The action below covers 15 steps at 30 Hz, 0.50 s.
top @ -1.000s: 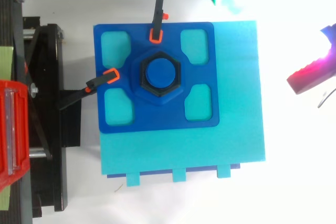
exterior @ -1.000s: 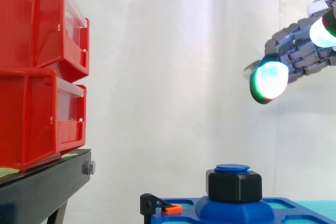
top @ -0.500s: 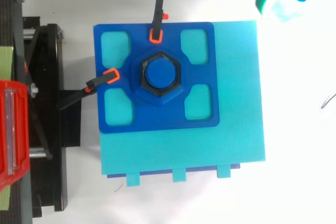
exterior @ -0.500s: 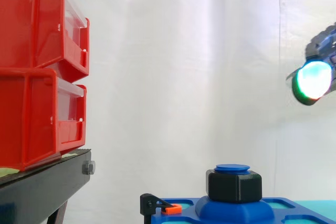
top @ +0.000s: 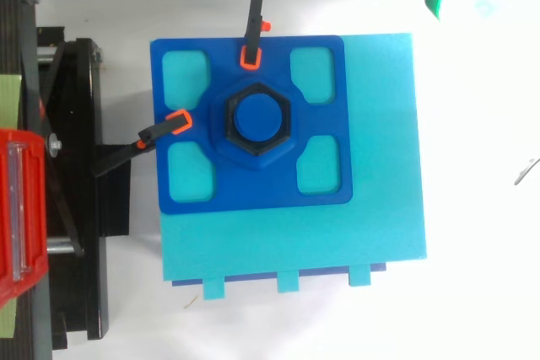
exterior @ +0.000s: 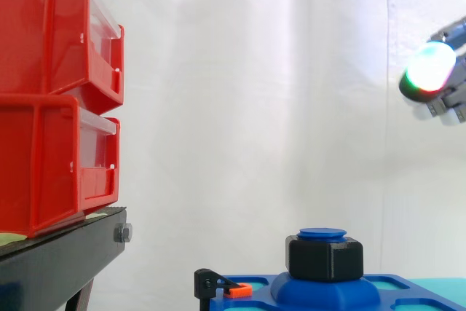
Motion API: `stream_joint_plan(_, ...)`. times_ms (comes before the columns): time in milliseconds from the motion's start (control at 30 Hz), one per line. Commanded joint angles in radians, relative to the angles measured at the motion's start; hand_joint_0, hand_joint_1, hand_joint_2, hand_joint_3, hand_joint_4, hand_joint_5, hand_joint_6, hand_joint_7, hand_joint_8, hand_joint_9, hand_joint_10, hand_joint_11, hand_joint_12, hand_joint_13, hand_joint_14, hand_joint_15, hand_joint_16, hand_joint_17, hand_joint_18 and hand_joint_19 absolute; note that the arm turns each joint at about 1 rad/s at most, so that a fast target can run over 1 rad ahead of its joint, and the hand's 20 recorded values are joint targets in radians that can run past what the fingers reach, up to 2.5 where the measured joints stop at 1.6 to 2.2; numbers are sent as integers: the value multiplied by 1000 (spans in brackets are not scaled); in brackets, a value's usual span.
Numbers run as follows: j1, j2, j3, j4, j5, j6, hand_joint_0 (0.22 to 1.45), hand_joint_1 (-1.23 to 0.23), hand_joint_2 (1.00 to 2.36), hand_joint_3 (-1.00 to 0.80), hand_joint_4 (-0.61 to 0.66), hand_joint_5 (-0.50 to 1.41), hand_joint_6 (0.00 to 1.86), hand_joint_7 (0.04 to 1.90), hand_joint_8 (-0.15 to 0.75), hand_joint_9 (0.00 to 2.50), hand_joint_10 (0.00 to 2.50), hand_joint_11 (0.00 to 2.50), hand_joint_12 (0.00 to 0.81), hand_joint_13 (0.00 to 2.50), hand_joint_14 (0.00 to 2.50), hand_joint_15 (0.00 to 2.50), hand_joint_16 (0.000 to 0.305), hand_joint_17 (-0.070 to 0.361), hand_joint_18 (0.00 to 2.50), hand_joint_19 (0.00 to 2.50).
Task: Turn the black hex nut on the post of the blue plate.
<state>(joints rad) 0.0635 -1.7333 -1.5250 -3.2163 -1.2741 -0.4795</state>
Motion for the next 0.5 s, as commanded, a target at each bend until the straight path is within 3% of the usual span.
stream_joint_plan(0, 2, 0, -1, 58, 1, 6, 442, -432, 1000, -500, 55, -265, 502, 711, 175, 0, 0, 0, 353, 0, 0, 0, 52, 118, 0, 0)
stream_joint_plan(467, 1, 0, -1, 61, 1, -56, 446, -451, 1000, -500, 55, -250, 502, 675, 173, 0, 0, 0, 354, 0, 0, 0, 53, 119, 0, 0)
